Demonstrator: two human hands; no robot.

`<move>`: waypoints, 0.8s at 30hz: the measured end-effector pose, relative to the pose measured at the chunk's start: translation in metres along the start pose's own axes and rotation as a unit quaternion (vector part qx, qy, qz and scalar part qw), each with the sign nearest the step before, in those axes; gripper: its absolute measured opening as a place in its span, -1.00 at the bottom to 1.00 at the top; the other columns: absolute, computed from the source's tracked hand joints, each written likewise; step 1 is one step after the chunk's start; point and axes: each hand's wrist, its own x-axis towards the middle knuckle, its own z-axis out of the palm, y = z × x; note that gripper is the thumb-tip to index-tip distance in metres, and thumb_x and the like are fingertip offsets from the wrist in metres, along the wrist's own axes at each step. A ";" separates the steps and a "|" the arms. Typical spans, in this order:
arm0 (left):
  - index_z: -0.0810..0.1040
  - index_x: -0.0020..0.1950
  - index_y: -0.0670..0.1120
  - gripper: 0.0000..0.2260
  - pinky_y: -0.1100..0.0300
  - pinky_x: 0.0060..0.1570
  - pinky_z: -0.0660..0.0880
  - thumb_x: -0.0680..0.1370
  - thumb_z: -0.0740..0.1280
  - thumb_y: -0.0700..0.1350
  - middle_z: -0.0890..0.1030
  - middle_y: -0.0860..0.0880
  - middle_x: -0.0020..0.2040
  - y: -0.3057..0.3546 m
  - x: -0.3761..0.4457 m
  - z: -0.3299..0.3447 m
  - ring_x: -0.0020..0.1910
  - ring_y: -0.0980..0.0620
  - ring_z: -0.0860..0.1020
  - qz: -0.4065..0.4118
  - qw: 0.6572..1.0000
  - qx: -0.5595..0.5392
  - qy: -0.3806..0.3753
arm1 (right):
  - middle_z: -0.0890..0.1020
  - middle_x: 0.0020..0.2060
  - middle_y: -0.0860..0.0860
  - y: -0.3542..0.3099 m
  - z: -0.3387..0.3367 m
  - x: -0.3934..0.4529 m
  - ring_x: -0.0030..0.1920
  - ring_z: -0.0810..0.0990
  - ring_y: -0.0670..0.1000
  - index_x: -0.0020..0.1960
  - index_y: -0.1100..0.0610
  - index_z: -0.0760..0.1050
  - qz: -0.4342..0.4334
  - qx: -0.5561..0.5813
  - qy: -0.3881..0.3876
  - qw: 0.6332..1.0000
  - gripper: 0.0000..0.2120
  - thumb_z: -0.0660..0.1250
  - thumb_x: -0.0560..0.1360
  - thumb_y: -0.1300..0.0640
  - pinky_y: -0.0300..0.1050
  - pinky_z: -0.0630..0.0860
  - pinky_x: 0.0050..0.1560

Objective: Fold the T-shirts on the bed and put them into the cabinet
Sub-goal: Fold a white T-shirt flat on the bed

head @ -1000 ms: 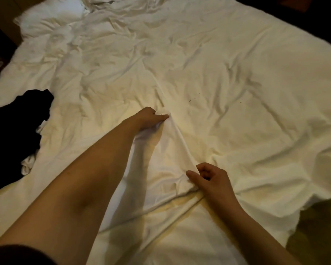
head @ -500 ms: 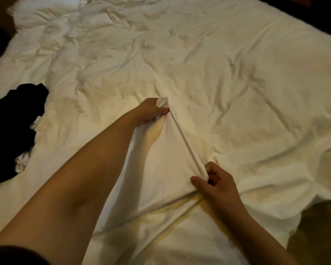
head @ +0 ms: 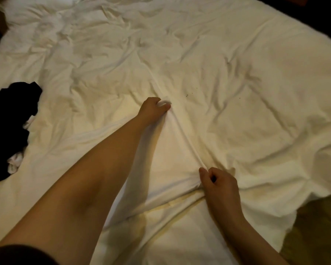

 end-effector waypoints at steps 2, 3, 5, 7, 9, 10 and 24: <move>0.55 0.23 -0.16 -0.62 0.08 0.05 0.38 0.58 0.35 0.12 0.61 -0.12 0.12 0.008 0.001 0.001 0.21 -0.17 0.54 -0.010 0.997 0.081 -0.007 | 0.41 -0.47 -0.04 0.001 0.001 0.000 -0.42 0.37 -0.09 -0.36 0.15 0.32 -0.008 -0.022 0.004 1.000 -0.59 0.34 0.56 -0.01 -0.11 0.37 -0.33; 0.49 0.29 -0.11 -0.58 0.05 0.14 0.35 0.59 0.32 0.16 0.58 -0.09 0.21 0.008 -0.001 0.002 0.28 -0.16 0.49 -0.017 0.992 0.124 -0.007 | 0.46 -0.42 -0.04 0.001 0.002 0.001 -0.36 0.44 -0.05 -0.30 0.13 0.36 -0.009 -0.025 0.006 1.000 -0.65 0.36 0.55 -0.03 -0.08 0.41 -0.29; 0.36 0.44 -0.05 -0.50 0.01 0.31 0.26 0.60 0.27 0.20 0.48 -0.07 0.38 0.007 -0.012 0.005 0.41 -0.15 0.37 -0.005 0.987 0.160 0.008 | 0.51 -0.31 -0.05 0.000 0.002 0.001 -0.23 0.51 -0.01 -0.18 0.02 0.42 -0.008 -0.018 0.007 1.000 -0.77 0.38 0.52 -0.08 -0.05 0.49 -0.23; 0.14 0.60 -0.05 -0.39 -0.04 0.49 0.06 0.64 0.18 0.21 0.27 -0.09 0.56 0.001 -0.031 0.006 0.57 -0.12 0.14 0.037 0.979 0.196 0.036 | 0.52 -0.16 -0.10 -0.002 0.003 0.000 -0.08 0.53 -0.02 0.01 -0.03 0.44 -0.011 -0.013 0.006 1.000 -0.79 0.39 0.51 -0.11 -0.04 0.54 -0.07; -0.01 0.64 -0.02 -0.37 -0.06 0.53 -0.09 0.67 0.10 0.20 0.07 -0.10 0.63 -0.006 -0.057 0.005 0.62 -0.09 -0.05 0.060 0.974 0.214 0.055 | 0.49 -0.02 -0.12 -0.002 0.005 -0.003 0.07 0.50 0.00 0.17 0.02 0.45 -0.049 -0.030 0.024 0.998 -0.68 0.41 0.50 -0.08 -0.03 0.50 0.12; -0.03 0.65 0.00 -0.39 -0.06 0.53 -0.11 0.68 0.07 0.19 0.01 -0.10 0.64 -0.009 -0.072 0.005 0.62 -0.07 -0.10 0.063 0.973 0.218 0.048 | 0.50 0.03 -0.09 -0.003 0.006 -0.004 0.11 0.48 0.01 0.21 0.06 0.46 -0.081 -0.044 0.040 0.995 -0.65 0.42 0.50 -0.04 -0.01 0.47 0.18; 0.22 0.59 0.11 -0.43 0.08 0.50 0.03 0.63 -0.01 0.29 0.15 0.03 0.62 -0.128 -0.287 -0.060 0.60 0.04 0.06 -0.009 0.976 0.220 -0.001 | 0.43 -0.10 -0.25 -0.033 0.058 -0.058 -0.03 0.46 -0.14 -0.03 0.04 0.55 -0.330 -0.101 -0.047 0.938 -0.85 0.45 0.44 0.05 -0.30 0.38 -0.14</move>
